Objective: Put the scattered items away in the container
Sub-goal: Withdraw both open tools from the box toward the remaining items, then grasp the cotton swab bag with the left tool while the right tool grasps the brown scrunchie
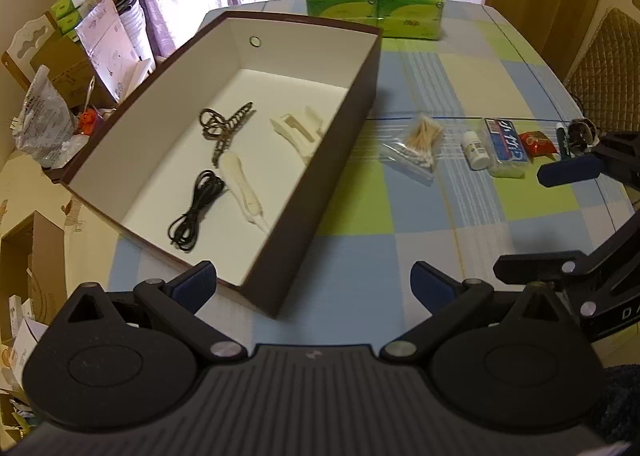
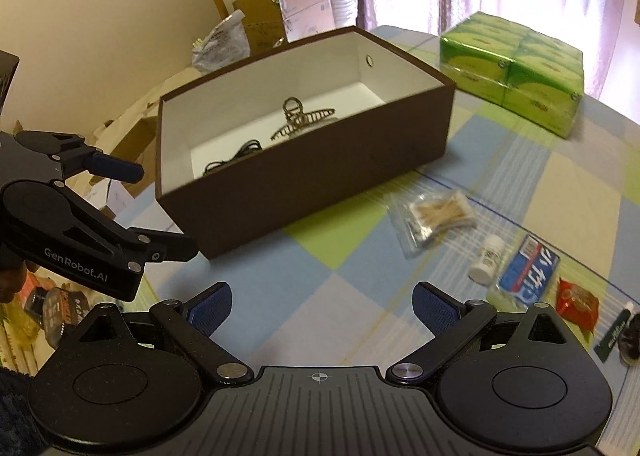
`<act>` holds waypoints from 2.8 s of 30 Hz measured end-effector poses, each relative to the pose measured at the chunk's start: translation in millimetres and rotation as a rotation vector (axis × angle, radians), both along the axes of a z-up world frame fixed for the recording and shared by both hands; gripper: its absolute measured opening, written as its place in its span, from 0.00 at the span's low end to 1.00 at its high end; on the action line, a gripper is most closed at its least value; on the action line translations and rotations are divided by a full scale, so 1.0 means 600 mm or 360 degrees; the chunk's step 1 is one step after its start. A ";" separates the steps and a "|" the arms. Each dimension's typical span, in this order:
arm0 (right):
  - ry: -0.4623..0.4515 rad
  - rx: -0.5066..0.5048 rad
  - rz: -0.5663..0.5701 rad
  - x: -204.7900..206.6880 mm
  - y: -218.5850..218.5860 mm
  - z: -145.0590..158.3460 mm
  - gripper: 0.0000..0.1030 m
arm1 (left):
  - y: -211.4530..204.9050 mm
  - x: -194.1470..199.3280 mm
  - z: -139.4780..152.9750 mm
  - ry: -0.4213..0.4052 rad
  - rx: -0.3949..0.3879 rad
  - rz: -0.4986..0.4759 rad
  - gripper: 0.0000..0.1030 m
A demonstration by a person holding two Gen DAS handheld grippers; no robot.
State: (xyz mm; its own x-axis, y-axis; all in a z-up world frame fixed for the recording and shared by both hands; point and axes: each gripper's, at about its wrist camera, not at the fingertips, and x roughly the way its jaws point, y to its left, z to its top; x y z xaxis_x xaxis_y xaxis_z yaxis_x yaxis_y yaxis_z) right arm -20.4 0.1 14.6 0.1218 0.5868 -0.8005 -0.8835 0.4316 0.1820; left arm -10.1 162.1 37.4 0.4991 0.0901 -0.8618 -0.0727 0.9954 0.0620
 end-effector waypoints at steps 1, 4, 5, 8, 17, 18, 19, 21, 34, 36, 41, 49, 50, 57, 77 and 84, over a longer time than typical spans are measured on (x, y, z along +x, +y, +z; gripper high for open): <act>-0.0001 -0.0008 -0.0010 0.001 -0.005 -0.001 0.99 | -0.005 0.001 -0.002 0.0004 -0.0002 -0.0004 0.99; -0.0002 -0.0025 -0.0043 0.004 -0.023 -0.005 0.99 | -0.020 0.006 -0.007 0.0012 -0.0002 -0.0017 0.99; -0.0001 -0.0029 -0.0056 0.005 -0.029 -0.007 0.99 | -0.024 0.009 -0.009 0.0014 -0.0001 -0.0022 0.99; 0.0003 -0.0045 -0.0108 0.011 -0.049 -0.011 0.99 | -0.040 0.014 -0.016 0.0023 0.0002 -0.0042 0.99; 0.0010 -0.0088 -0.0290 0.038 -0.102 -0.022 0.99 | -0.080 0.046 -0.043 0.0066 -0.0011 -0.0124 0.99; 0.0010 -0.0095 -0.0317 0.043 -0.109 -0.024 0.99 | -0.085 0.050 -0.046 0.0068 -0.0013 -0.0134 0.99; 0.0010 -0.0102 -0.0345 0.048 -0.115 -0.027 0.99 | -0.090 0.055 -0.049 0.0070 -0.0015 -0.0146 0.99; 0.0009 -0.0105 -0.0410 0.058 -0.129 -0.032 0.99 | -0.099 0.067 -0.057 0.0075 -0.0020 -0.0170 0.99; -0.0110 -0.0121 -0.0910 0.167 -0.242 -0.056 0.98 | -0.155 0.166 -0.100 0.0042 0.0001 -0.0321 0.99; -0.0145 -0.0113 -0.0983 0.189 -0.258 -0.058 0.98 | -0.161 0.186 -0.105 0.0019 0.0004 -0.0337 0.98; -0.0226 -0.0111 -0.1084 0.248 -0.287 -0.067 0.98 | -0.174 0.241 -0.119 -0.0027 0.0036 -0.0368 0.96; -0.0246 -0.0138 -0.1107 0.321 -0.303 -0.091 0.98 | -0.193 0.322 -0.157 -0.0026 0.0145 -0.0434 0.87; -0.0245 -0.0145 -0.1106 0.328 -0.303 -0.095 0.98 | -0.195 0.330 -0.163 -0.0018 0.0166 -0.0437 0.83; -0.0229 -0.0156 -0.1073 0.363 -0.301 -0.113 0.73 | -0.195 0.366 -0.193 0.0011 0.0199 -0.0458 0.72; 0.0008 -0.0068 -0.0985 0.280 -0.304 -0.075 0.23 | -0.160 0.247 -0.180 0.0127 -0.0129 -0.0415 0.20; 0.0096 0.0071 -0.0707 0.222 -0.242 -0.028 0.23 | -0.140 0.176 -0.123 0.0040 -0.0193 -0.0413 0.20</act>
